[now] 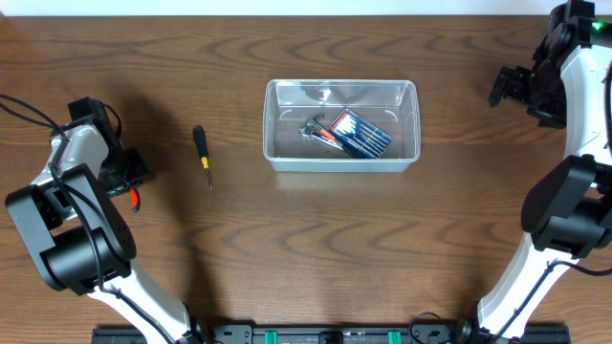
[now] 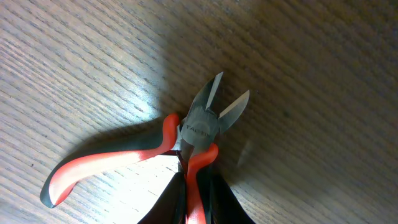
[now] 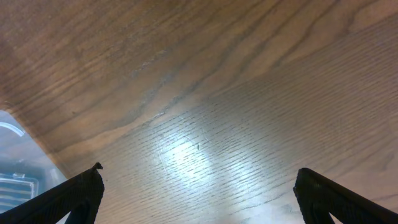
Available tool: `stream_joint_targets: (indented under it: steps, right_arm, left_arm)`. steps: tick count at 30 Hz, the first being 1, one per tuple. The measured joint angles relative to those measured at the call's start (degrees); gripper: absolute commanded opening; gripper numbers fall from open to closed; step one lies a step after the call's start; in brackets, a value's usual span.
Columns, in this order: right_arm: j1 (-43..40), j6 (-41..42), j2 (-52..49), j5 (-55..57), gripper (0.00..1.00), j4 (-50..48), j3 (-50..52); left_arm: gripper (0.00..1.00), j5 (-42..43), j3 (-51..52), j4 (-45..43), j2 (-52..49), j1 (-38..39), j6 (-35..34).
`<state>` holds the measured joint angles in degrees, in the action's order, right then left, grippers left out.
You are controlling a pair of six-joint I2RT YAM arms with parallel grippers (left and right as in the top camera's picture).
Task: Pack container
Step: 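Close the left gripper on the pliers at the joint, then lift the pliers and carry them over the container with left gripper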
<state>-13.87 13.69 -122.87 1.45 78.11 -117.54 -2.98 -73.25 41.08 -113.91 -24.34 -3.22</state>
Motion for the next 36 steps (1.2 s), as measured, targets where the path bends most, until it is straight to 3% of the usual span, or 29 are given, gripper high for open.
stream_joint_targets:
  steps: [21, 36]
  right_arm:
    - [0.0, 0.0, 0.0, 0.0, 0.99, 0.0, 0.0]
    - [0.0, 0.0, 0.0, 0.0, 0.99, 0.0, 0.0]
  left_arm:
    - [0.1, 0.0, 1.1, 0.5, 1.4, 0.0, 0.0]
    - [0.1, 3.7, 1.4, 1.5, 14.7, 0.0, -0.5]
